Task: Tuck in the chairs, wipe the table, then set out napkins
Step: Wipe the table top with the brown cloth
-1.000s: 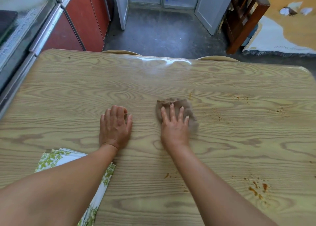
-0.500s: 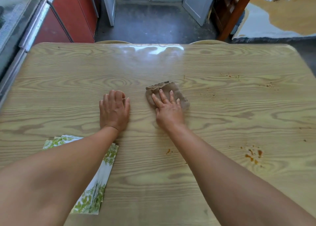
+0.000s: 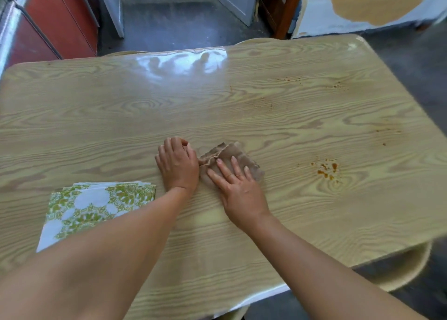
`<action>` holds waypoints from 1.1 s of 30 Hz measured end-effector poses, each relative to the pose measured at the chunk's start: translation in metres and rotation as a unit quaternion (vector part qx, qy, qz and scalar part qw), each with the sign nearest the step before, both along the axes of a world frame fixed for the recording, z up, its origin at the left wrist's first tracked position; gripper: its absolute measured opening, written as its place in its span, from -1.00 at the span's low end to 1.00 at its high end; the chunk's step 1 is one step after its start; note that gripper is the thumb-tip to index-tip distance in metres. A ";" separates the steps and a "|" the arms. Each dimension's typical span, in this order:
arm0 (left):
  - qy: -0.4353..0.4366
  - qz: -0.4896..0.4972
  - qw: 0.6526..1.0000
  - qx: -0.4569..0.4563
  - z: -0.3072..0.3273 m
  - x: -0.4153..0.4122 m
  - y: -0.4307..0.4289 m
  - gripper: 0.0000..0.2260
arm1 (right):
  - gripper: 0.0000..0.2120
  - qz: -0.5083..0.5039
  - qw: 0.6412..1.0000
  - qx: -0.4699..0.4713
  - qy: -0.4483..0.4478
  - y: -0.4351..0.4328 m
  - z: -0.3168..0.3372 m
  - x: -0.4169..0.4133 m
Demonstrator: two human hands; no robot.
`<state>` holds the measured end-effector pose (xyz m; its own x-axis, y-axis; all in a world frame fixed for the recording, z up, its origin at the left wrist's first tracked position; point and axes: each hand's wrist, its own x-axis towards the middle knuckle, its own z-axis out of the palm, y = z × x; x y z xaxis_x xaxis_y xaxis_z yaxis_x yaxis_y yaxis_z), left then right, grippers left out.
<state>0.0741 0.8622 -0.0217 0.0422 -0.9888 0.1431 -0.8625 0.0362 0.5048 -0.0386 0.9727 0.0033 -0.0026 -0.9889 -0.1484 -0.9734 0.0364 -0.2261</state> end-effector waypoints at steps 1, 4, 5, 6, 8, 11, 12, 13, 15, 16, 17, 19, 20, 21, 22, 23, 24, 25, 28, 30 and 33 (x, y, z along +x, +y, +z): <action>0.001 -0.007 1.000 0.001 -0.001 0.000 0.000 -0.63 | -0.47 -0.016 1.000 -0.001 0.004 -0.004 -0.002 -0.009; -0.018 -0.030 0.999 -0.006 0.001 -0.001 0.000 -0.66 | -0.49 -0.078 0.996 0.030 0.017 -0.031 0.001 -0.041; -0.020 -0.036 0.999 -0.010 0.001 -0.002 0.000 -0.66 | -0.48 -0.100 0.994 0.035 0.020 -0.044 0.003 -0.052; -0.019 -0.041 0.999 -0.010 0.000 -0.003 0.001 -0.66 | -0.48 -0.118 0.992 0.045 0.020 -0.056 0.005 -0.061; -0.010 -0.047 0.999 -0.012 0.001 -0.002 0.001 -0.66 | -0.48 -0.143 0.987 0.071 0.011 -0.072 0.006 -0.067; -0.001 -0.051 0.998 -0.025 0.000 0.000 0.000 -0.67 | -0.47 -0.154 0.985 0.073 0.015 -0.066 0.007 -0.053; 0.001 -0.053 0.998 -0.028 0.000 0.000 0.001 -0.67 | -0.47 -0.150 0.987 0.059 0.014 -0.056 0.008 -0.045; 0.003 -0.054 0.998 -0.030 0.000 0.000 0.000 -0.67 | -0.47 -0.143 0.989 0.048 0.009 -0.044 0.008 -0.036; 0.007 -0.058 0.998 -0.027 0.000 0.000 0.001 -0.67 | -0.49 -0.124 0.991 0.046 -0.011 -0.013 0.011 -0.016; 0.006 -0.060 0.998 -0.025 0.001 0.001 0.001 -0.67 | -0.49 -0.113 0.992 0.047 -0.023 0.001 0.011 -0.005; 0.006 -0.065 0.998 -0.026 0.001 0.001 0.002 -0.67 | -0.49 -0.101 0.993 0.042 -0.032 0.018 0.011 0.004; 0.003 -0.076 0.997 -0.030 0.002 0.001 0.004 -0.68 | -0.49 -0.075 0.997 0.013 -0.031 0.046 0.007 0.017; 0.000 -0.084 0.996 -0.034 0.002 0.000 0.005 -0.68 | -0.48 -0.062 0.998 0.010 -0.028 0.055 0.005 0.017; -0.005 -0.094 0.995 -0.039 0.001 0.000 0.006 -0.69 | -0.47 -0.048 0.999 0.005 -0.025 0.060 0.003 0.013; -0.010 -0.106 0.993 -0.042 0.001 0.000 0.007 -0.69 | -0.46 -0.034 0.999 0.005 -0.026 0.062 0.001 0.006; -0.015 -0.117 0.992 -0.044 0.001 0.000 0.007 -0.70 | -0.47 -0.026 0.999 -0.002 -0.030 0.060 -0.001 -0.002; -0.017 -0.126 0.991 -0.044 0.000 0.000 0.007 -0.70 | -0.48 -0.030 0.999 -0.010 -0.033 0.056 -0.001 -0.011; -0.017 -0.133 0.990 -0.042 0.000 0.000 0.008 -0.70 | -0.49 -0.048 0.998 -0.021 -0.036 0.049 -0.002 -0.022; -0.020 -0.145 0.988 -0.045 0.000 0.000 0.009 -0.69 | -0.50 -0.127 0.992 -0.006 -0.021 0.018 -0.003 -0.062; -0.021 -0.152 0.987 -0.051 0.001 0.000 0.009 -0.69 | -0.51 -0.169 0.985 0.014 -0.014 -0.007 0.001 -0.085; -0.027 -0.158 0.985 -0.057 0.001 0.000 0.009 -0.68 | -0.50 -0.204 0.978 0.043 -0.020 -0.027 0.005 -0.094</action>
